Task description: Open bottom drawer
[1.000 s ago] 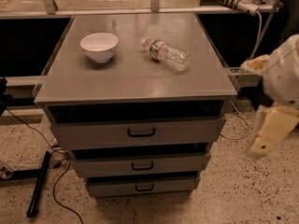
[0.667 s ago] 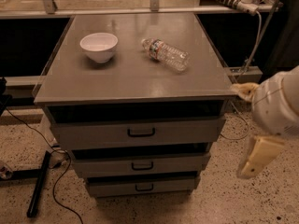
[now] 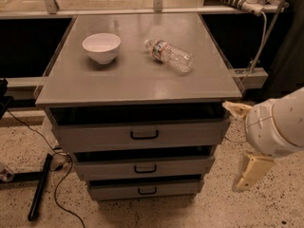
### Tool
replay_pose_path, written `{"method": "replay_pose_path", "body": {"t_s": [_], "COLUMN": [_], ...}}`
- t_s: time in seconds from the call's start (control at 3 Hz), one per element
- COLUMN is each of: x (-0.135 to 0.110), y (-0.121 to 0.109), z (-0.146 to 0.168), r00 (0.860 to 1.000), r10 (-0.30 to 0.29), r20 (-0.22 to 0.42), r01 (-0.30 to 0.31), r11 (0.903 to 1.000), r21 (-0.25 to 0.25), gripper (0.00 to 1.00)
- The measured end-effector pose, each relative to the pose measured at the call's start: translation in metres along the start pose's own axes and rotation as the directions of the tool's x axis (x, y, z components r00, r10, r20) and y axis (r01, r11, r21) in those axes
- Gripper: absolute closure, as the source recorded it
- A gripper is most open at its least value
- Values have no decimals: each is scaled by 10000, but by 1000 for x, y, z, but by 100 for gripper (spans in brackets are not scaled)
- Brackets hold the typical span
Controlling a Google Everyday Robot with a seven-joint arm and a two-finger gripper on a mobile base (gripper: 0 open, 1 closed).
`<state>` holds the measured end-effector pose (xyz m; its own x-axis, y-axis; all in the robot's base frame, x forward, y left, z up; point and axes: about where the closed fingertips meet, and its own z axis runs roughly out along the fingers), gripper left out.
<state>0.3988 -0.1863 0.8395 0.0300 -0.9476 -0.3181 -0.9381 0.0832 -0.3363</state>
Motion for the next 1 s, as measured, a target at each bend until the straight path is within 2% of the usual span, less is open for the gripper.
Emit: {"method": "replay_pose_path", "body": {"t_s": [0.33, 0.67, 1.0], "x": [7, 21, 36], "y": [9, 23, 36], "z": [28, 71, 112], "r00": [9999, 9973, 9951], "r10": [2, -23, -173], "r20": [151, 730, 974], "r01": [4, 87, 288], "r11": [9992, 9962, 9926], "r21": [-395, -868, -1177], "gripper": [0, 0, 0]}}
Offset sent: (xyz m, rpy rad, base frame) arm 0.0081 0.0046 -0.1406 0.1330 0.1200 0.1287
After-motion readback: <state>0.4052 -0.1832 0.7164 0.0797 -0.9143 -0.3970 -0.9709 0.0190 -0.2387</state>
